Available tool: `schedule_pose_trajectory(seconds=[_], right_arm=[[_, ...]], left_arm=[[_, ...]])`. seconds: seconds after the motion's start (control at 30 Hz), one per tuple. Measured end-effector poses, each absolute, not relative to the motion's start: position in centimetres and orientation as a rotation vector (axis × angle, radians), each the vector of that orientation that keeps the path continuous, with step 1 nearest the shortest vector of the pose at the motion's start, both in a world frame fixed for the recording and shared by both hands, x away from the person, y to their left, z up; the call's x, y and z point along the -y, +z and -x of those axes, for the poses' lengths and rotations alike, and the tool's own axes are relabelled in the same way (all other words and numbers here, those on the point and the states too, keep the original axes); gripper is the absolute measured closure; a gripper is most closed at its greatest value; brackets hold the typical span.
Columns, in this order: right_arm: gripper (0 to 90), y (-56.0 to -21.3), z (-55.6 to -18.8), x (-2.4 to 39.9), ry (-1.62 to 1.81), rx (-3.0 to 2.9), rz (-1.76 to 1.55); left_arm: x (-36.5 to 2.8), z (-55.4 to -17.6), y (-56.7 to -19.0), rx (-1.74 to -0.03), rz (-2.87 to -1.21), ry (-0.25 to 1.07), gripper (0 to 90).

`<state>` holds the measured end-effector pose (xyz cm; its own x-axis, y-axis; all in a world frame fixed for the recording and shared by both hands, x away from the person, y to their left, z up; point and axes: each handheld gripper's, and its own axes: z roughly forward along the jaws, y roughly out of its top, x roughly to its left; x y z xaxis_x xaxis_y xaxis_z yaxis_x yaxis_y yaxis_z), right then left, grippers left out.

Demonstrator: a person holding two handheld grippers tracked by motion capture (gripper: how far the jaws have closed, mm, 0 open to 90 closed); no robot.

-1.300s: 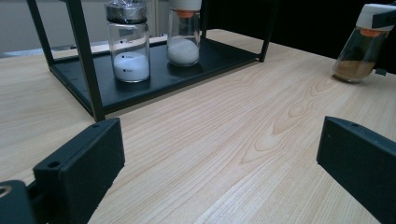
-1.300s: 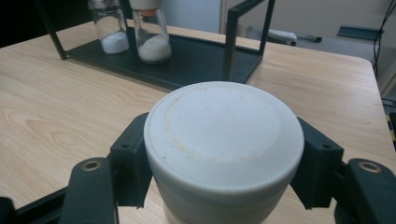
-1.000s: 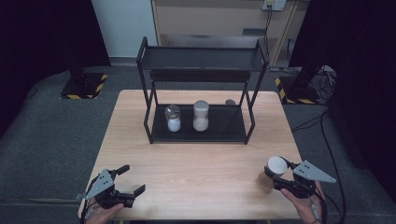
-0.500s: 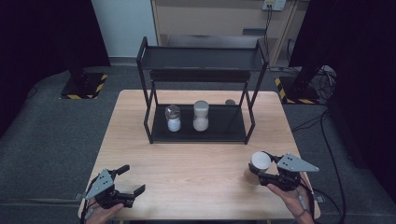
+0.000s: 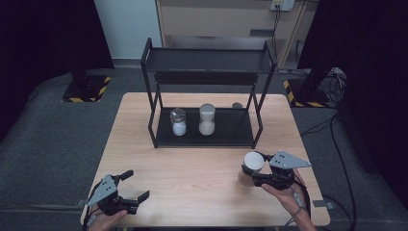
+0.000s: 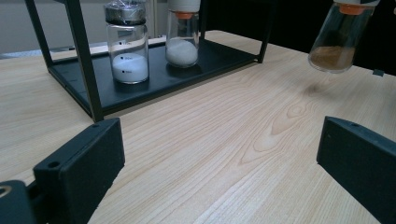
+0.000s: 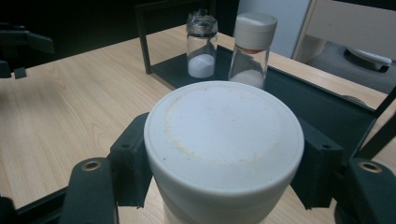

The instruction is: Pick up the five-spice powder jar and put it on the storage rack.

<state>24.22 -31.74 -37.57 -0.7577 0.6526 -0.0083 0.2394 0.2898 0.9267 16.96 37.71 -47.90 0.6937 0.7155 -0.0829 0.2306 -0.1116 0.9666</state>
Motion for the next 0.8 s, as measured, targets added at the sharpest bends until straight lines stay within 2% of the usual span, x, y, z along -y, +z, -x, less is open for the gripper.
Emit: schedule_pose_trajectory(seconds=[0.8], right_arm=[[34.1,-34.8,-28.1,28.8,1.430,-2.127,-0.893]], left_arm=[[-37.7,-17.0,-47.9,-0.773,-1.675,0.485,0.0]])
